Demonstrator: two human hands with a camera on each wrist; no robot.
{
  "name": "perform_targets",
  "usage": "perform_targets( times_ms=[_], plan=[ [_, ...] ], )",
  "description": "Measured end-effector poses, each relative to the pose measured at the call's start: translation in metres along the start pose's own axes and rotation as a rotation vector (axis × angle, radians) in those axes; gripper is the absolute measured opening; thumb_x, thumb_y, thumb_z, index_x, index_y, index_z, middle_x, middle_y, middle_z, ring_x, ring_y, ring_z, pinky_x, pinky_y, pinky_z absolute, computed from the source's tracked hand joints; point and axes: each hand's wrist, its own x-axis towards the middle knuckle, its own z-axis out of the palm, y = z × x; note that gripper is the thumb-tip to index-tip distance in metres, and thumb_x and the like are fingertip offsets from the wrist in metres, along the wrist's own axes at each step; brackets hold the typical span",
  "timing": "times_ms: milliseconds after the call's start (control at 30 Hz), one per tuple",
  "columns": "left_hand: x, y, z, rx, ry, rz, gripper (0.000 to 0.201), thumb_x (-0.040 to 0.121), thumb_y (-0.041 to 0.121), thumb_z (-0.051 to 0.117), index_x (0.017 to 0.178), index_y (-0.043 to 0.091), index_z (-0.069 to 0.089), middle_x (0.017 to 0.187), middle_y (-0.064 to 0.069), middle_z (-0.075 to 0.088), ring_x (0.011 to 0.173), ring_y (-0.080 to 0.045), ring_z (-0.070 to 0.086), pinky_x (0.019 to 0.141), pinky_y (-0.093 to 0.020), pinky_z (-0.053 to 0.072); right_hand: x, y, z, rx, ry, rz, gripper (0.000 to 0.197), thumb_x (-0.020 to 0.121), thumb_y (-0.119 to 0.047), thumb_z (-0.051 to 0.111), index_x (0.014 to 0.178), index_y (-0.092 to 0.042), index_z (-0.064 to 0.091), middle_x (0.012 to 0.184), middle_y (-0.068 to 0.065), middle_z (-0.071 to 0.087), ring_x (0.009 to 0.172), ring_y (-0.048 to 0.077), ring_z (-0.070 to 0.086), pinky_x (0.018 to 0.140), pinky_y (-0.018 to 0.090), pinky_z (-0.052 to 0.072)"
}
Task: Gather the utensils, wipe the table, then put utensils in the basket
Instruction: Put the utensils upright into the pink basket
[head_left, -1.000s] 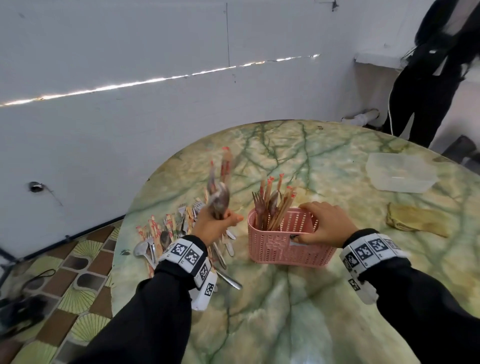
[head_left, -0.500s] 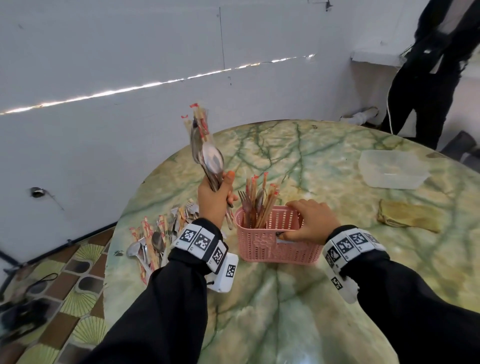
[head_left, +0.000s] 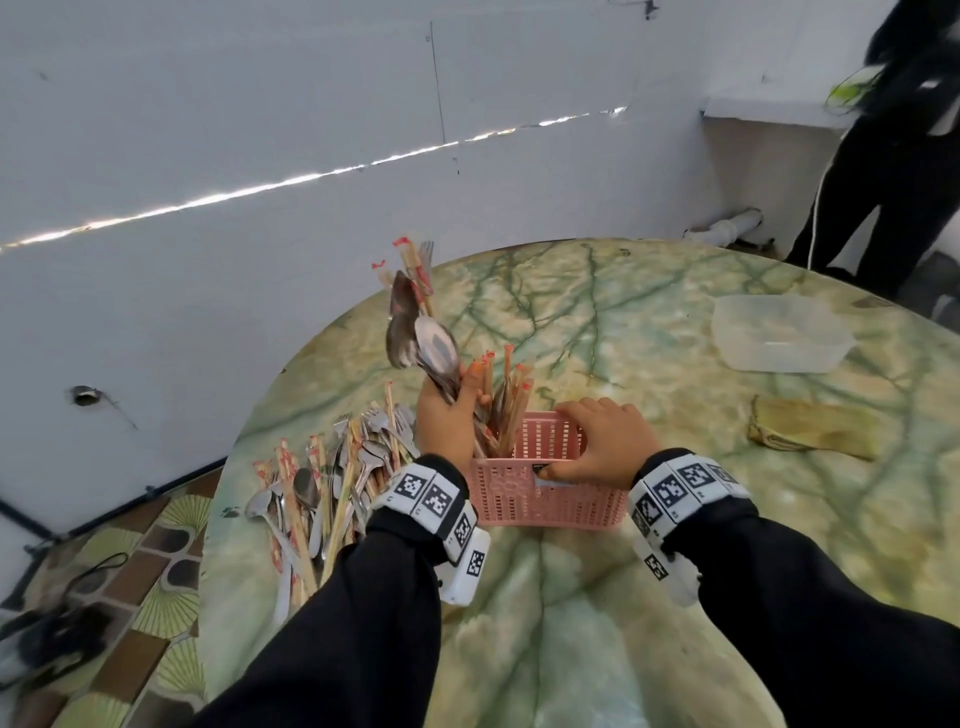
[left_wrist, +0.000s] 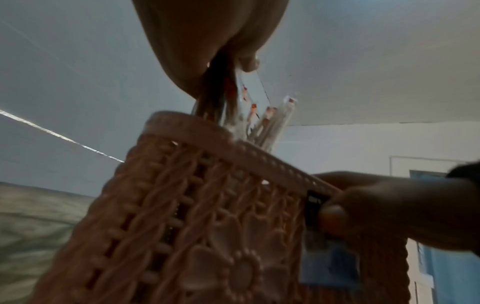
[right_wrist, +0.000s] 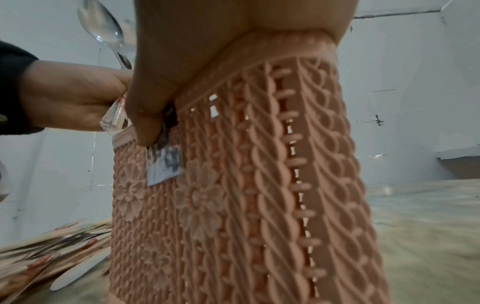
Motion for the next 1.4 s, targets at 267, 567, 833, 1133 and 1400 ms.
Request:
perform_targets(
  times_ms=[267, 567, 833, 1133, 1400],
  plan=[
    [0.001, -0.002, 0.004, 0.081, 0.078, 0.152, 0.03, 0.085, 0.031, 0.064, 0.104, 0.014, 0.048, 0.113, -0.018, 0.056, 0.105, -0.023, 0.054, 0.092, -0.024, 0.044, 0.0, 0.001, 0.001, 0.007, 0.011, -0.004, 0.11, 0.039, -0.082, 0.021, 0.133, -0.029, 0.038, 0.125, -0.005, 0.052, 0.114, 0.017, 0.047, 0.097, 0.035, 0.034],
    [0.013, -0.002, 0.003, 0.259, 0.021, 0.149, 0.058, 0.081, 0.043, 0.063, 0.114, -0.003, 0.052, 0.107, -0.01, 0.044, 0.113, -0.037, 0.046, 0.1, -0.052, 0.039, -0.002, 0.001, 0.001, 0.02, 0.003, 0.025, 0.107, 0.047, -0.083, 0.029, 0.138, -0.027, 0.033, 0.129, -0.003, 0.05, 0.117, 0.018, 0.045, 0.1, 0.038, 0.032],
    [0.017, -0.008, 0.003, 0.207, -0.04, 0.175, 0.049, 0.077, 0.051, 0.066, 0.114, 0.026, 0.046, 0.119, -0.01, 0.049, 0.115, -0.026, 0.05, 0.104, -0.047, 0.04, 0.0, 0.002, 0.0, 0.008, -0.002, 0.011, 0.11, 0.042, -0.084, 0.023, 0.137, -0.028, 0.033, 0.128, -0.004, 0.05, 0.117, 0.018, 0.046, 0.097, 0.037, 0.032],
    [0.015, -0.062, -0.003, 0.43, -0.22, -0.103, 0.093, 0.044, 0.097, 0.042, 0.118, 0.041, 0.05, 0.126, -0.01, 0.056, 0.116, -0.022, 0.052, 0.102, -0.042, 0.042, 0.002, 0.006, 0.004, 0.022, 0.013, -0.001, 0.091, 0.063, -0.075, 0.05, 0.138, -0.027, 0.033, 0.129, -0.002, 0.049, 0.117, 0.02, 0.045, 0.099, 0.037, 0.032],
    [0.009, -0.039, -0.009, 0.368, -0.242, 0.045, 0.081, 0.034, 0.083, 0.066, 0.101, 0.046, 0.04, 0.126, -0.007, 0.039, 0.123, -0.023, 0.04, 0.106, -0.037, 0.036, 0.001, 0.005, 0.003, 0.028, 0.032, 0.001, 0.084, 0.071, -0.068, 0.058, 0.138, -0.025, 0.033, 0.13, -0.001, 0.049, 0.119, 0.021, 0.044, 0.1, 0.038, 0.031]
  ],
)
